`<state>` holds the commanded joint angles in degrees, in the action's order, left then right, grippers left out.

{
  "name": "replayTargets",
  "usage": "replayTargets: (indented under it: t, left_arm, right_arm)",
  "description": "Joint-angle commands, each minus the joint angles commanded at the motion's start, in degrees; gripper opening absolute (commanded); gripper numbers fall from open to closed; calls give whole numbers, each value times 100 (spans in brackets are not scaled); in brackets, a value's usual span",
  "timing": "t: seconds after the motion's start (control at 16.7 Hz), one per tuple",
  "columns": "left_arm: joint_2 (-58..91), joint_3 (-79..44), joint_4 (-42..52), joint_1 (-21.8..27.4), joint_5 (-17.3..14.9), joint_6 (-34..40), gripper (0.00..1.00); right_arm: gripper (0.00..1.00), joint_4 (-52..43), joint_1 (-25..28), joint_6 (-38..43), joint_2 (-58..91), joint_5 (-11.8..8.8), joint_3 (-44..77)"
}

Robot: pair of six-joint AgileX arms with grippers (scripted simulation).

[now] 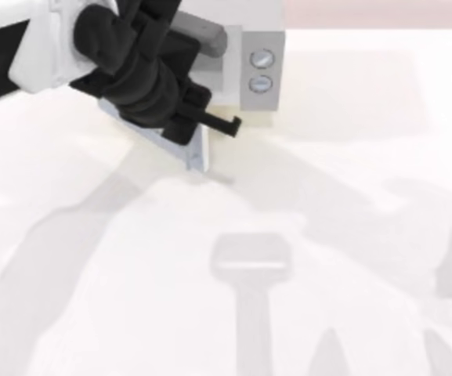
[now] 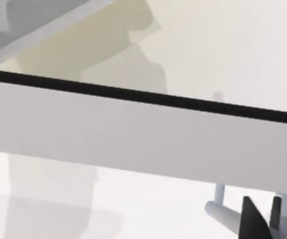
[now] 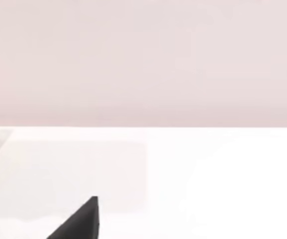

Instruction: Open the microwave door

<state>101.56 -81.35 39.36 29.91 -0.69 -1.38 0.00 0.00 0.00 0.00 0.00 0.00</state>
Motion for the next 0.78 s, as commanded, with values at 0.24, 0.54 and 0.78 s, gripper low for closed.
replayTargets:
  t: [0.24, 0.54, 0.78]
  left_arm:
    - [0, 0, 0, 0, 0, 0, 0]
    - [0, 0, 0, 0, 0, 0, 0]
    - [-42, 36, -6, 6, -81, -65, 0]
  right_arm:
    - [100, 0, 0, 0, 0, 0, 0]
    - [100, 0, 0, 0, 0, 0, 0]
    - [100, 0, 0, 0, 0, 0, 0]
